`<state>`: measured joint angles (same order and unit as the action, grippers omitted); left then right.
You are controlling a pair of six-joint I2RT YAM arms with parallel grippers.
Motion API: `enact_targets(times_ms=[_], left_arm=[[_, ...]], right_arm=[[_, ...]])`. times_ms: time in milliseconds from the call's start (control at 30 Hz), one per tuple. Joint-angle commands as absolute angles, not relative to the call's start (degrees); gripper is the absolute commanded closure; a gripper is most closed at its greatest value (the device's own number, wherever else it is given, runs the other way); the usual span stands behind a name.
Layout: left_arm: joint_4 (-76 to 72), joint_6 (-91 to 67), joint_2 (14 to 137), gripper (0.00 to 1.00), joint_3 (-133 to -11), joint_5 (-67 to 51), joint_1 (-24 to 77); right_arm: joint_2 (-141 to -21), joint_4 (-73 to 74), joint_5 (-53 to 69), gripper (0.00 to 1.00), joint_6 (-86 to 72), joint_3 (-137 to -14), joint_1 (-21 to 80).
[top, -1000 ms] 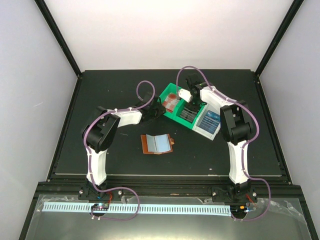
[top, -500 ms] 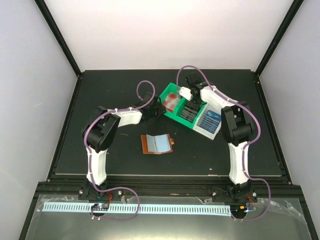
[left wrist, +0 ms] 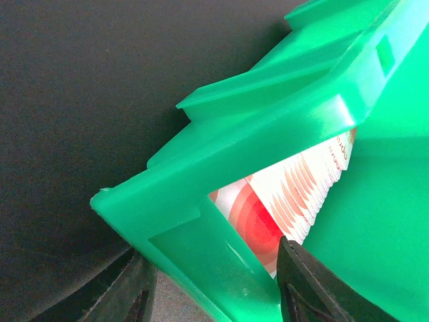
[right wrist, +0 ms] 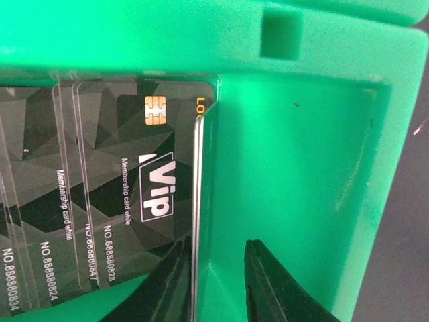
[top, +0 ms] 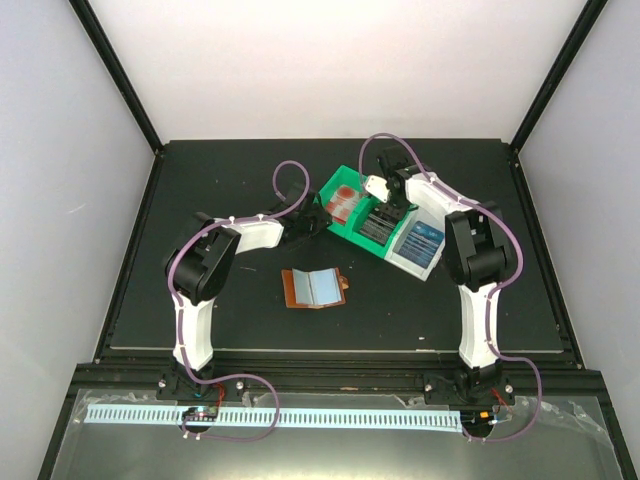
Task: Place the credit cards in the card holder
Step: Pick up the credit card from the storage box.
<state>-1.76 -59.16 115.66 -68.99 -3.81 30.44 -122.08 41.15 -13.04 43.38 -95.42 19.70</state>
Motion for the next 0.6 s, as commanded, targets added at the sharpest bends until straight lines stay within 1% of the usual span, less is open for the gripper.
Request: enact_targets(times_ms=[0, 67, 100, 233, 367, 567], left_arm=[[4.2, -55.0, 118.4, 0.51, -69.2, -4.5, 30.3], [3.8, -54.8, 118.4, 0.51, -69.2, -4.8, 30.3], [3.4, -54.8, 118.4, 0.51, -69.1, -5.3, 30.3], [1.3, -54.6, 118.5, 0.5, -68.8, -7.9, 30.2], [0.4, -54.0, 117.7, 0.47, -68.5, -9.0, 30.2], [-0.6, -52.0, 114.0, 0.35, -68.5, -10.6, 30.2]], right_arm=[[-123.9, 40.1, -14.6, 0.72, 43.7, -96.4, 18.8], [-124.8, 39.9, -14.5, 0.72, 43.5, -96.9, 18.9], [-125.2, 39.6, -14.3, 0.74, 43.2, -97.1, 18.9], [-126.5, 38.8, -13.2, 0.86, 41.7, -98.8, 18.9], [-125.4, 39.6, -11.7, 0.98, 40.9, -99.8, 18.9], [-117.9, 41.0, -8.3, 0.99, 40.4, -99.1, 18.9]])
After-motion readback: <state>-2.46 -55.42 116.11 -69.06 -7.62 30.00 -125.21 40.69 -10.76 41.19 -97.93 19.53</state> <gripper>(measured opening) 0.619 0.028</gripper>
